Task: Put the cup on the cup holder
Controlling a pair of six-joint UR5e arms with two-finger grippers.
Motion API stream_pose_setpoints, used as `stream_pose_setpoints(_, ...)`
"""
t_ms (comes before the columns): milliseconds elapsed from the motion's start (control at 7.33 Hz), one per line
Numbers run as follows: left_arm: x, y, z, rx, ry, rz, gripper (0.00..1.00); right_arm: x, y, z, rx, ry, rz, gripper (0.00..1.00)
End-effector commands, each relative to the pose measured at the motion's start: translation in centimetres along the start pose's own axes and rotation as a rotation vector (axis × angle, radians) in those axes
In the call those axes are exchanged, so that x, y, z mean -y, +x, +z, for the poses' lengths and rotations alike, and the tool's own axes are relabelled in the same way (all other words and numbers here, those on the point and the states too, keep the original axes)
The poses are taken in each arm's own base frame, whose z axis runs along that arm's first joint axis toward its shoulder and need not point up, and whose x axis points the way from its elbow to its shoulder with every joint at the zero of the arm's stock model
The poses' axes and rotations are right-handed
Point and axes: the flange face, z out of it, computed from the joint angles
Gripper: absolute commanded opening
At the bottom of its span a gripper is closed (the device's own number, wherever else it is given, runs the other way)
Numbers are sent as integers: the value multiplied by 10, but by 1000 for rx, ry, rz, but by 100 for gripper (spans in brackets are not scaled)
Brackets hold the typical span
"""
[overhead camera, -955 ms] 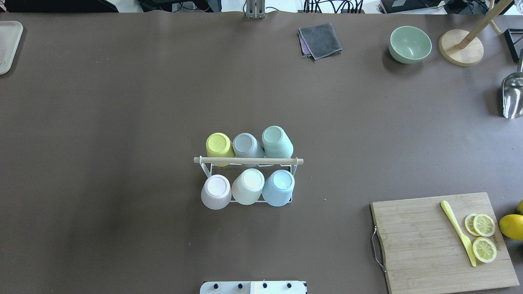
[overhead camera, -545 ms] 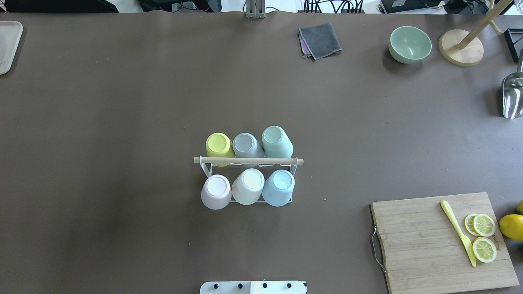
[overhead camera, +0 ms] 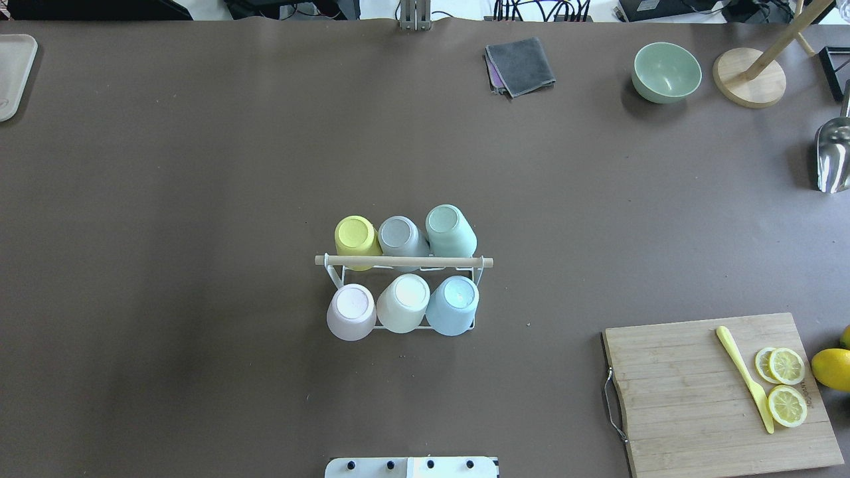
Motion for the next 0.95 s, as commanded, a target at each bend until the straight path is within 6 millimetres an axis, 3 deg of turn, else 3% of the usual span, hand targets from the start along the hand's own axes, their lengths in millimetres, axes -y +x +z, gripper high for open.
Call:
stream_pose_setpoints(0,0,1,-1,0,2,1,98,0,-1,-1,1,1,-2,100)
stream_pose_setpoints(818,1,1,-1,-2,3,4,98,-1,-6,-3,-1,5,-21,100)
